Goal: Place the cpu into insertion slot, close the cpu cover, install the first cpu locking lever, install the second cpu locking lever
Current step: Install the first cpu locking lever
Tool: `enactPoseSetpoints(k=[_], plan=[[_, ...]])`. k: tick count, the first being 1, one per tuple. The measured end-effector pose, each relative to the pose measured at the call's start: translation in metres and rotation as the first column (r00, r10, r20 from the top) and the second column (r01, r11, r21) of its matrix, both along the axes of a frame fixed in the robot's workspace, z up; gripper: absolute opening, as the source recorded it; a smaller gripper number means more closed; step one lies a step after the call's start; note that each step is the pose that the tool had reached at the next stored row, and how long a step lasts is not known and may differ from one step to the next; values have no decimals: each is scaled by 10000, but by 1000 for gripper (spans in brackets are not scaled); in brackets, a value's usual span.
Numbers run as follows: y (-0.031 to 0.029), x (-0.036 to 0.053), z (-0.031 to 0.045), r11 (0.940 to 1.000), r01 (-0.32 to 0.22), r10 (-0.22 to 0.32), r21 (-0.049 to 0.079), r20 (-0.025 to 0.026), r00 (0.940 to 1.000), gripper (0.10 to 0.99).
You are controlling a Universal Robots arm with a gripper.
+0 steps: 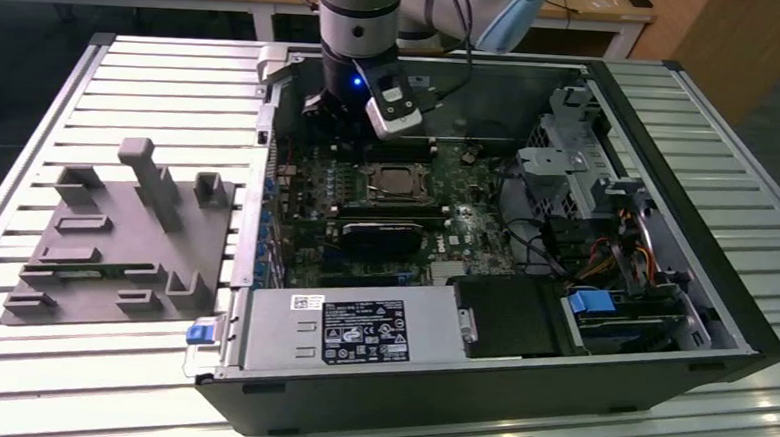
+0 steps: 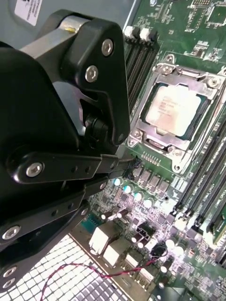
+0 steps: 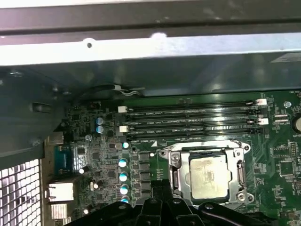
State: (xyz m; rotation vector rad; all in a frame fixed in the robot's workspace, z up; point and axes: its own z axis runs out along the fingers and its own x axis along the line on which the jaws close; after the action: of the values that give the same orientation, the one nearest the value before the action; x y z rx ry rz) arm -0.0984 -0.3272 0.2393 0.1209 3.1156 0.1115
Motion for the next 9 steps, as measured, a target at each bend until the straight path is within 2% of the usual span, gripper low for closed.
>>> enactPoseSetpoints(k=[2,7,9], plan=[[-1,-12,5,9999,-2,2,121,1,10000,106],[-1,-25,57,9998,0,0,214,2,10000,106],[-2,-44,61,9995,0,0,317,4,10000,106]])
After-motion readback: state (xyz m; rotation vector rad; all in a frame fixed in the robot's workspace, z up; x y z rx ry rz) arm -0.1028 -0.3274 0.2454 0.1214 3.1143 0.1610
